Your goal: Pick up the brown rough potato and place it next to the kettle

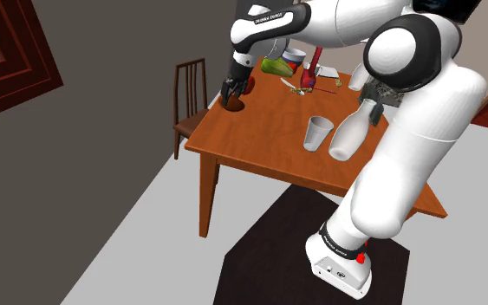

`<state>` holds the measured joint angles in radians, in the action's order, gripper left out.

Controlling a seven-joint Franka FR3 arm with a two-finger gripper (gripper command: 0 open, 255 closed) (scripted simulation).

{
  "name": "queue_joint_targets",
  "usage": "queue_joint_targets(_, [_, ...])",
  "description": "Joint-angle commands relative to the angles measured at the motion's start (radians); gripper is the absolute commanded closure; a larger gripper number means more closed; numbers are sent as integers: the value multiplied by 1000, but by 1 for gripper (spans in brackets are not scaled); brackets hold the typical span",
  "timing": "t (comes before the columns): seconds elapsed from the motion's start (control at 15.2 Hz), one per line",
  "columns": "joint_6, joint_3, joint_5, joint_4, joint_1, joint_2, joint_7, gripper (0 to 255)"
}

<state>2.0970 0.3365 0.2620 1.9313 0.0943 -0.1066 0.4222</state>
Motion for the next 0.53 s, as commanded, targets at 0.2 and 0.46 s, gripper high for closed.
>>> queue_joint_targets(0.2, [-63,2,-16,-45,0,21,-19,255])
queue_joint_targets(0.46, [-112,3,-26,-85,0,32,-32,255])
